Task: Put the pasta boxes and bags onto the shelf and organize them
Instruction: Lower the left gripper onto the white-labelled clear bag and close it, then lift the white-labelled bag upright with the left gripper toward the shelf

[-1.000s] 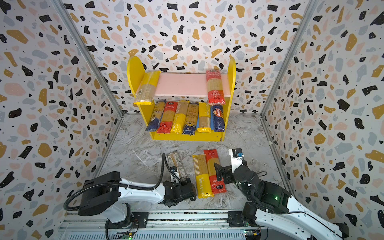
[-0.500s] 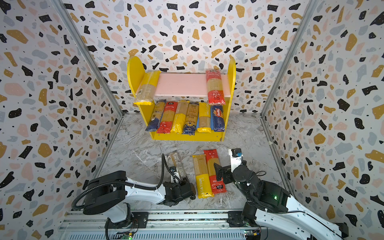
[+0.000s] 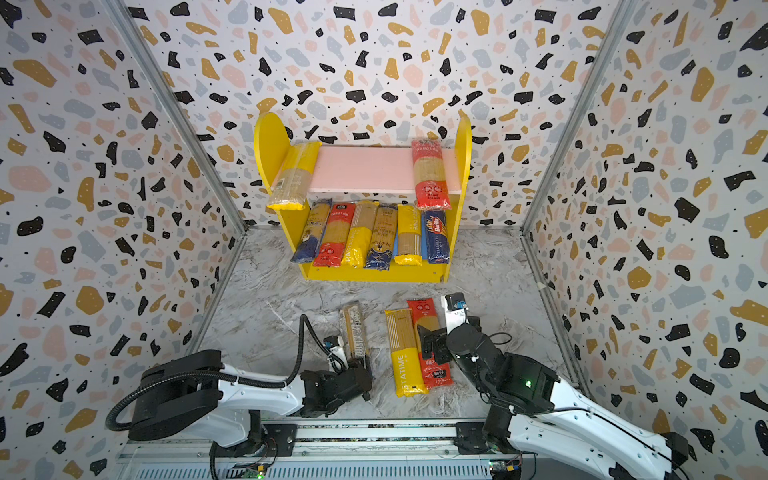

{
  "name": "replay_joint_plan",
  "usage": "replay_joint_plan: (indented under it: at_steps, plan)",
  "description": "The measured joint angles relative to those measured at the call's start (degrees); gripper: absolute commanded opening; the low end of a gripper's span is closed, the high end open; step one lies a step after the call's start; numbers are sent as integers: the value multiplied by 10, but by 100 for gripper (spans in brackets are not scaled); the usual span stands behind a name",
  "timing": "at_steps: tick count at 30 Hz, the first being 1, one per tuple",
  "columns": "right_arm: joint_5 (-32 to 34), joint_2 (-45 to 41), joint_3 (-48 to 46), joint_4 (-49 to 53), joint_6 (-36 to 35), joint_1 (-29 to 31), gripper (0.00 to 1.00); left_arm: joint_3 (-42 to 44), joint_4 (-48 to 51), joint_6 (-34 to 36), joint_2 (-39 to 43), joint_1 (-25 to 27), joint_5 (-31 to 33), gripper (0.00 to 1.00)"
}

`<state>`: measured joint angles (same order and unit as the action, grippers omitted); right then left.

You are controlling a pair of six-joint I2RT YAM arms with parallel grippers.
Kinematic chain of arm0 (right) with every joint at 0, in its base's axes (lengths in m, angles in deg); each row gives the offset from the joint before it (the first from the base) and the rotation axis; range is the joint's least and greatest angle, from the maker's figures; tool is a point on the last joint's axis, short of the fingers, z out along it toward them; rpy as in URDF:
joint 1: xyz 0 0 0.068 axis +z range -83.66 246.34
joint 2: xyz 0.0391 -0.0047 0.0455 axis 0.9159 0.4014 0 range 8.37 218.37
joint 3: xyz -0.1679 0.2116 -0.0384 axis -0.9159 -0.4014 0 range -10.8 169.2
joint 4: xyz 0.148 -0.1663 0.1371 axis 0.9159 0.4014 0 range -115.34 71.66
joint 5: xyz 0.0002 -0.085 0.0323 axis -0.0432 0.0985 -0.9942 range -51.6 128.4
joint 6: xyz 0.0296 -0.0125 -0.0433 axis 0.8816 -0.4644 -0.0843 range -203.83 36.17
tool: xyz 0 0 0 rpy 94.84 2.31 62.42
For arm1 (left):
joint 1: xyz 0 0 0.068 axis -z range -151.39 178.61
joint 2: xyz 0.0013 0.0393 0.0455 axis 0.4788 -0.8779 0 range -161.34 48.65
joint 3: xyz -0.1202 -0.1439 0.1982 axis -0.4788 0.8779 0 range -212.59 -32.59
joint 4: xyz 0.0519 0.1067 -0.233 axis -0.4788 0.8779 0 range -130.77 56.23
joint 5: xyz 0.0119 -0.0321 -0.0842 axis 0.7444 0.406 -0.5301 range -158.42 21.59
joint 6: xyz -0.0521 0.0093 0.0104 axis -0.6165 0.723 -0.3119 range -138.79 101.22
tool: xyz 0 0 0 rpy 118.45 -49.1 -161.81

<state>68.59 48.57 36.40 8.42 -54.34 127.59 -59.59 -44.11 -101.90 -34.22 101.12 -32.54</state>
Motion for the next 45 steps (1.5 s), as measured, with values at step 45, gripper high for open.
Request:
replay_joint_plan:
  at_steps: [45]
  plan:
    - [-36,130,168,-55,-17,0,99,-131,364,401,394,0,23,0]
